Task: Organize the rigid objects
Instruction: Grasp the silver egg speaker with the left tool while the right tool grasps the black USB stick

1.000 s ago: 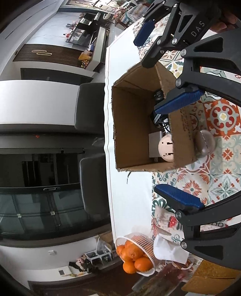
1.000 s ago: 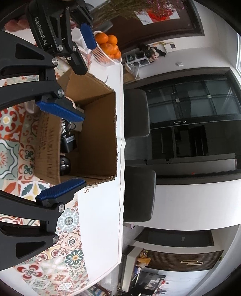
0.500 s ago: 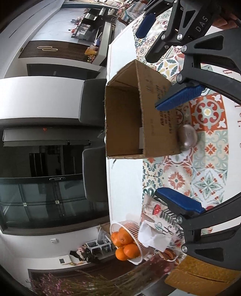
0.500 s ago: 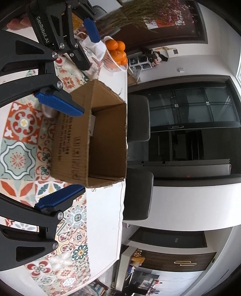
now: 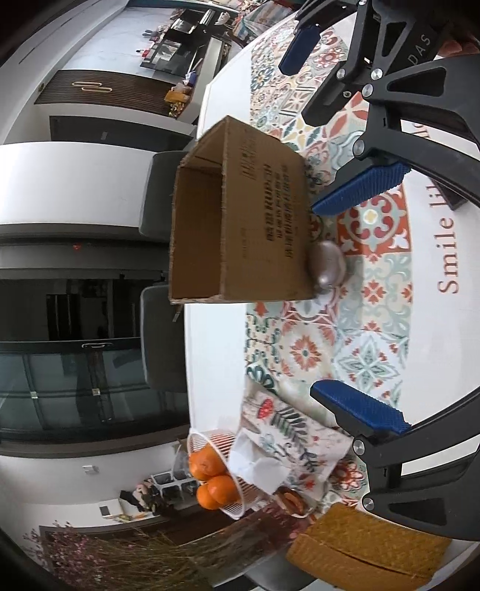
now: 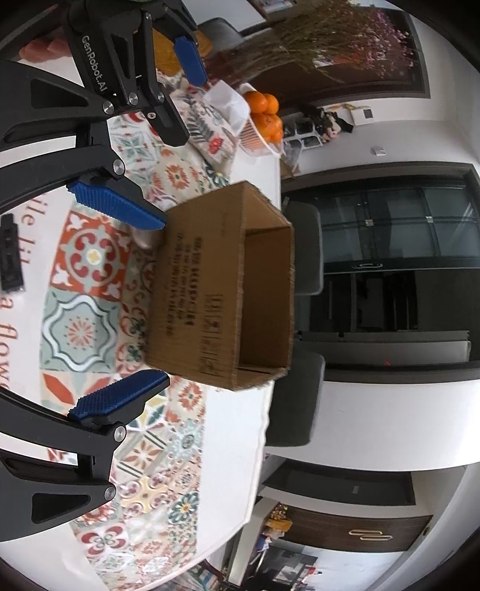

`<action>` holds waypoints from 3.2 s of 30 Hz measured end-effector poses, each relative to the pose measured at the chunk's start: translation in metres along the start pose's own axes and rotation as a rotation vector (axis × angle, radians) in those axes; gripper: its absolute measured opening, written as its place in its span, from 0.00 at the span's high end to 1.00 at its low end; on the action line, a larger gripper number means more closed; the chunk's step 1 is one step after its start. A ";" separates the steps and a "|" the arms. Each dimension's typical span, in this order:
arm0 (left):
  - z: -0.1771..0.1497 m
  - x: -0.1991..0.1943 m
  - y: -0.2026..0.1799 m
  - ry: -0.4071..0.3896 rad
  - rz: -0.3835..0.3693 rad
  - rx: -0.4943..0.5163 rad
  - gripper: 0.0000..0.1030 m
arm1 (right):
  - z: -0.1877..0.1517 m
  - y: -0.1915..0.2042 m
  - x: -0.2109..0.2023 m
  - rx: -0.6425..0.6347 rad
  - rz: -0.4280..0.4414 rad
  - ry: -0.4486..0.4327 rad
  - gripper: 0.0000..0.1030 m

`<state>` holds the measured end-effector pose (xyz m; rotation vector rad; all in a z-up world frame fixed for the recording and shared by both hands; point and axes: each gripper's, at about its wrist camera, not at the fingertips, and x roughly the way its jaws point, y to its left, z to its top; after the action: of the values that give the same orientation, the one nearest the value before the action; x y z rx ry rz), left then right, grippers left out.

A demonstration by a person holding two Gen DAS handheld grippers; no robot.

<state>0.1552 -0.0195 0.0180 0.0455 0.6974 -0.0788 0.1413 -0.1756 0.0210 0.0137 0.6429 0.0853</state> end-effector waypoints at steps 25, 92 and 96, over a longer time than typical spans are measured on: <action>-0.076 0.008 0.008 0.175 0.046 0.011 0.07 | -0.070 0.019 0.016 -0.014 0.082 0.225 0.24; -0.076 0.076 0.002 0.188 -0.090 0.067 0.08 | -0.086 0.006 0.070 0.039 0.005 0.280 0.29; -0.064 0.090 -0.004 0.173 -0.095 0.055 0.08 | -0.076 -0.002 0.077 0.053 -0.017 0.260 0.29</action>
<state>0.1828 -0.0247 -0.0884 0.0721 0.8700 -0.1872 0.1575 -0.1727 -0.0859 0.0487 0.9052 0.0544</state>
